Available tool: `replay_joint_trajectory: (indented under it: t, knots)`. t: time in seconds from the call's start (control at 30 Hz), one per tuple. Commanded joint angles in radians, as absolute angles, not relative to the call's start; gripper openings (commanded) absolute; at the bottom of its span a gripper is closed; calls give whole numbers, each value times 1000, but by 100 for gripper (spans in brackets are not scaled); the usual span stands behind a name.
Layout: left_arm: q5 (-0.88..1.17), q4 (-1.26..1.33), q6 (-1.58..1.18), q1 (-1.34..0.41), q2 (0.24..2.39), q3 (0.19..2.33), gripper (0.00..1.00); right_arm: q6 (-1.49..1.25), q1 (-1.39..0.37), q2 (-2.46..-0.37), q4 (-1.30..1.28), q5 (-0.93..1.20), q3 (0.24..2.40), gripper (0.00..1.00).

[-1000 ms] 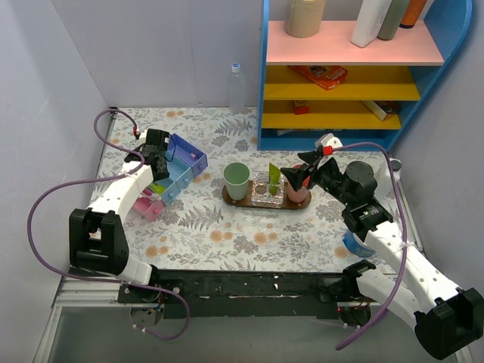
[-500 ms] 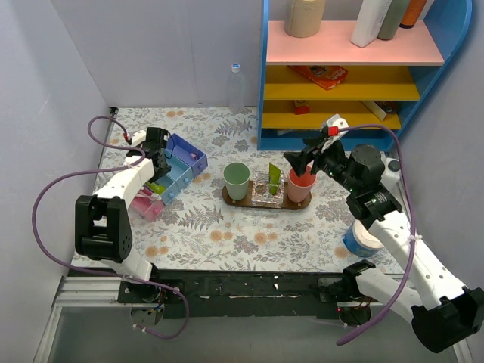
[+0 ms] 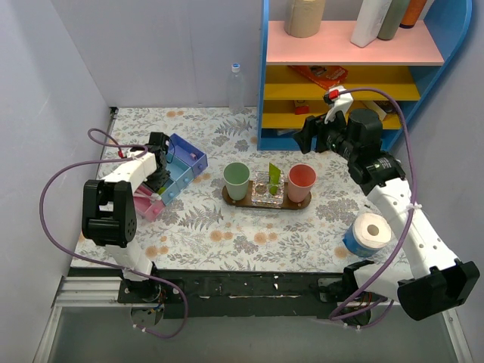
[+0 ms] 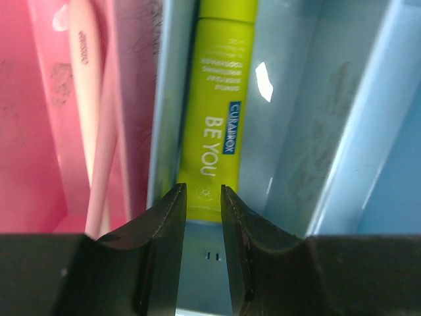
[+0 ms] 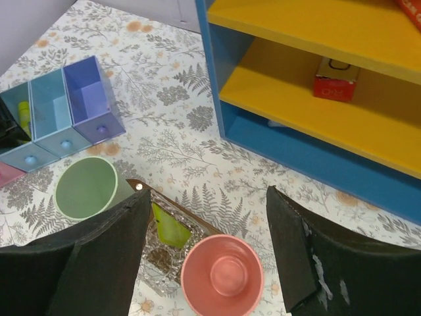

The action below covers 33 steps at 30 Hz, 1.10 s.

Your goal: Prepare toiletry sets of a toothbrush and toothpaste on the tray

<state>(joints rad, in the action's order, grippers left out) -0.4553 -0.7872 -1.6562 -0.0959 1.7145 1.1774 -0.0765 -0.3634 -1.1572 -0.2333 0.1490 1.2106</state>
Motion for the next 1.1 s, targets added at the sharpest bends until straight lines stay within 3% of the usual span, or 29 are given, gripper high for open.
replay_joint_trajectory:
  t: [0.0,0.37,0.73,0.93,1.07]
  knots:
    - [-502,-893,-1782,-91,1697,1180,27,-80,-307,-1157,-342,188,1310,78]
    - [-540,-923,-1700,-91,1787,1213,33,-90,-245,-1221,-452,261,1416,79]
    - [-503,-858,-1667,-72,1747,1125,48,-89,-227,-1275,-563,270,1542,79]
    - [-472,-763,-1623,-40,1724,1032,48,-103,-226,-1259,-568,255,1530,79]
    - [-456,-718,-1603,-38,1747,1016,43,-110,-224,-1235,-560,256,1496,79]
